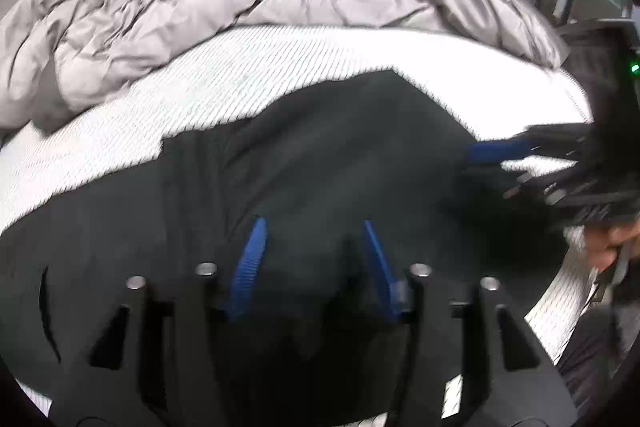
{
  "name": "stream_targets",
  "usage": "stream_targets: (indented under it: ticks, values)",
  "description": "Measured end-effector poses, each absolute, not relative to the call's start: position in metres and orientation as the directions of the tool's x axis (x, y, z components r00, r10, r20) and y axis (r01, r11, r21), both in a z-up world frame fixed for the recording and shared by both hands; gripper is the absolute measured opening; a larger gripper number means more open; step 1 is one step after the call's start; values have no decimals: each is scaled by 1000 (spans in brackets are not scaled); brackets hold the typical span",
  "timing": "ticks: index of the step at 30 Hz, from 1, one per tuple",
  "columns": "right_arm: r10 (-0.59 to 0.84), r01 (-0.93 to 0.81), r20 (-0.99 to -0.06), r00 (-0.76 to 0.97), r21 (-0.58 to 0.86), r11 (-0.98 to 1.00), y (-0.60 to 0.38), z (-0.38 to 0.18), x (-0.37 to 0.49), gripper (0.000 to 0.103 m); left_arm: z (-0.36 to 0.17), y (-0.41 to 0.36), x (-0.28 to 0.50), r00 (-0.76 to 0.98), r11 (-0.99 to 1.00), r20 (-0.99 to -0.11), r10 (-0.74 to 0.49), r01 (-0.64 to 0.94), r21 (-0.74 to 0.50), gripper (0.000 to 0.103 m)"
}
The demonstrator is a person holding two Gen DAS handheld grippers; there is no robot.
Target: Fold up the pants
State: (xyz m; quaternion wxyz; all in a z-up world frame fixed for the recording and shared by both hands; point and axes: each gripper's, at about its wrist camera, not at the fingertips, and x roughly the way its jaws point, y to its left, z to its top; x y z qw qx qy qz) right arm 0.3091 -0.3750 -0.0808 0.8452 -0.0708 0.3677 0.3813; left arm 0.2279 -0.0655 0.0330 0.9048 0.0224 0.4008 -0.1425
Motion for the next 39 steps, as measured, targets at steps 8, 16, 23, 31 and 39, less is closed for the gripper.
stream_targets:
  ticks: [8, 16, 23, 31, 39]
  values:
    - [523, -706, -743, 417, 98, 702, -314, -111, 339, 50, 11, -47, 284, 566, 962, -780, -265, 208, -176, 49]
    - [302, -526, -750, 589, -71, 848, -362, -101, 345, 51, 26, -25, 272, 598, 970, -766, -235, 189, -150, 48]
    - [527, -598, -646, 553, 132, 790, -329, -69, 337, 51, 26, -28, 311, 607, 979, -768, -206, 128, -162, 48]
    - [524, -686, -732, 435, 107, 719, -288, -101, 366, 55, 1, -7, 319, 595, 969, -766, -245, 166, -181, 48]
    - [299, -469, -704, 644, -56, 881, -334, -83, 372, 57, 22, 30, 287, 611, 975, -765, -205, 61, -213, 50]
